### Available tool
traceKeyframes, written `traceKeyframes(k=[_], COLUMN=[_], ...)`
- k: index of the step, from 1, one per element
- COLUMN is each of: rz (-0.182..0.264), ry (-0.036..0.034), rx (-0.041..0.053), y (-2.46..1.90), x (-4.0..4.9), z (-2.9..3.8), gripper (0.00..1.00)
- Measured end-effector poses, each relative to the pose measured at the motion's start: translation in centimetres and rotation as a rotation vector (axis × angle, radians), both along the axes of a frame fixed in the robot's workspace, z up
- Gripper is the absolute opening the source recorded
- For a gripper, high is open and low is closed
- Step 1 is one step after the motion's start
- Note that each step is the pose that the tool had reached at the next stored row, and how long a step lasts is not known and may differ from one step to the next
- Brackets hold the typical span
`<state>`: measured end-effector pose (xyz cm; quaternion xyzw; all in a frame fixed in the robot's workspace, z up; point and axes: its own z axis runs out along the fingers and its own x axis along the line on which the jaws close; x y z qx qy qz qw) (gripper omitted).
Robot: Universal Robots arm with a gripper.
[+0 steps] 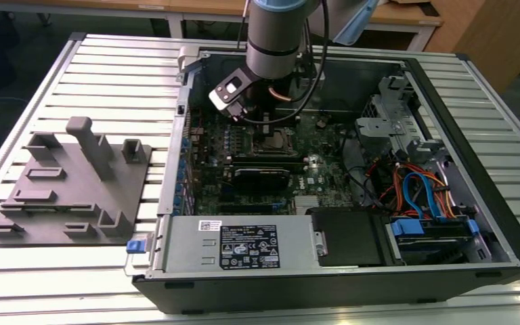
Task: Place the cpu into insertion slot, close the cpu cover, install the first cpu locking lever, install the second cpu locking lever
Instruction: 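Close the cpu cover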
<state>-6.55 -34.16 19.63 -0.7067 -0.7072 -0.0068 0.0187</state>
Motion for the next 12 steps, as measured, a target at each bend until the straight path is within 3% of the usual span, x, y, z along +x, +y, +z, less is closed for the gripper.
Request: traceKeyframes(k=[12], rz=[0.0], ry=[-0.0005], rx=[0.0008], y=[0.02], x=[0.02], z=[0.75], gripper=[0.1])
